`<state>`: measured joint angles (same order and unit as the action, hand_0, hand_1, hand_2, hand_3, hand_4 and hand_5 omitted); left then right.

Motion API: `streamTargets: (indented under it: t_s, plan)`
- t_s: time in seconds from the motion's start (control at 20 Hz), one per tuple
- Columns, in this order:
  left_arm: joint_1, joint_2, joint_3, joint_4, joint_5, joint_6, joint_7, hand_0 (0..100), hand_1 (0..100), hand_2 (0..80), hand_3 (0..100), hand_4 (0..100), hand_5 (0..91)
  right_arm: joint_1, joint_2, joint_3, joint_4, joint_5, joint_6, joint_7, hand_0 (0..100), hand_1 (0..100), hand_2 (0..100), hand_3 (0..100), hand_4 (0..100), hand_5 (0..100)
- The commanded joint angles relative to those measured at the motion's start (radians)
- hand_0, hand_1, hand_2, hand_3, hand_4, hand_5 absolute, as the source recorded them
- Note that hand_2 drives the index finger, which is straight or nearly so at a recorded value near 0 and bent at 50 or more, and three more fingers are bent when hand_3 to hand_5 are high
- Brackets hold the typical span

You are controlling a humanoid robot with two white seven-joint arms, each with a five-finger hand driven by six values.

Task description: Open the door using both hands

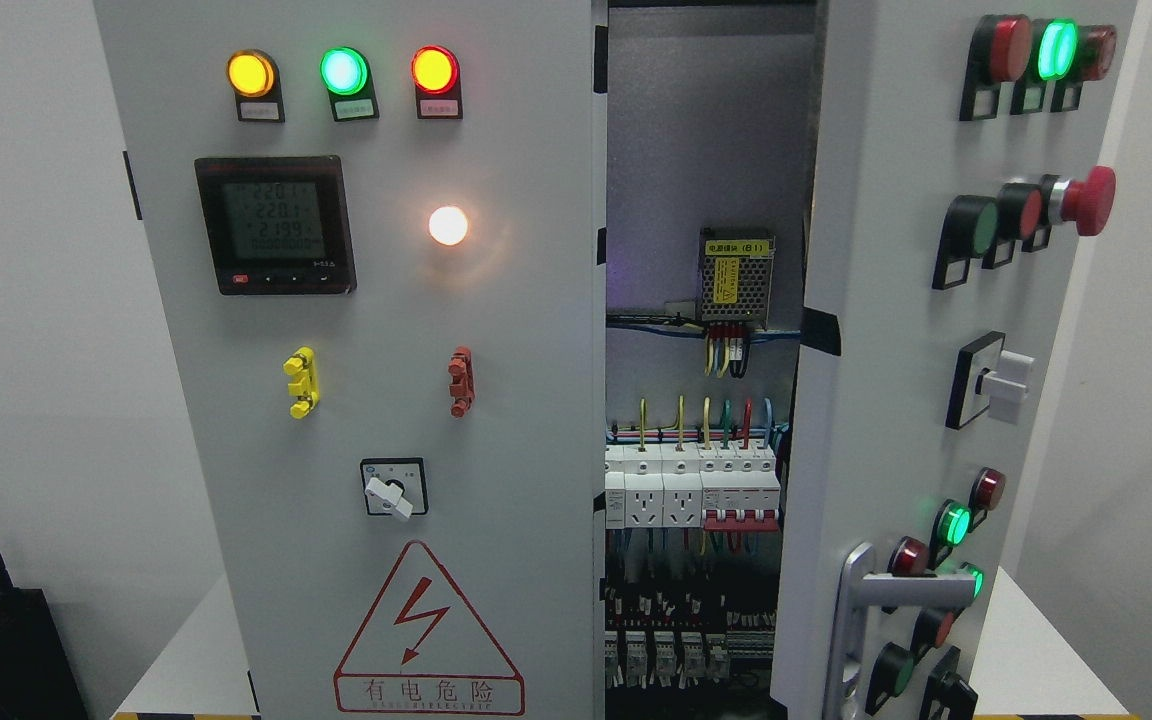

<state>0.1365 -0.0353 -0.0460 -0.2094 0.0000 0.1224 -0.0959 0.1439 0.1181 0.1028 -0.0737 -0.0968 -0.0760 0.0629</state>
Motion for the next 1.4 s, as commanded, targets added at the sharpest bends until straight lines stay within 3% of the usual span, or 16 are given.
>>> streamTargets:
  t_s: [0.0,1.1,1.35]
  plan:
    - [0.0,0.0,0.0,-0.001,-0.001,-0.007,-0.001,0,0,0.0,0,3,0.0,0.0,0.0,0.0,0.0,0.0,-0.001,0.0,0,0,0,0,0,0]
    - [0.0,-0.001,-0.003,-0.004,-0.001,-0.007,-0.001,0,0,0.0,0,3,0.0,0.0,0.0,0.0,0.0,-0.001,-0.001,0.0,0,0,0,0,0,0]
    - [0.02,-0.005,0.003,-0.12,-0.009,-0.044,-0.001,0,0,0.0,0,3,0.0,0.0,0.0,0.0,0.0,0.0,-0.001,0.0,0,0,0,0,0,0]
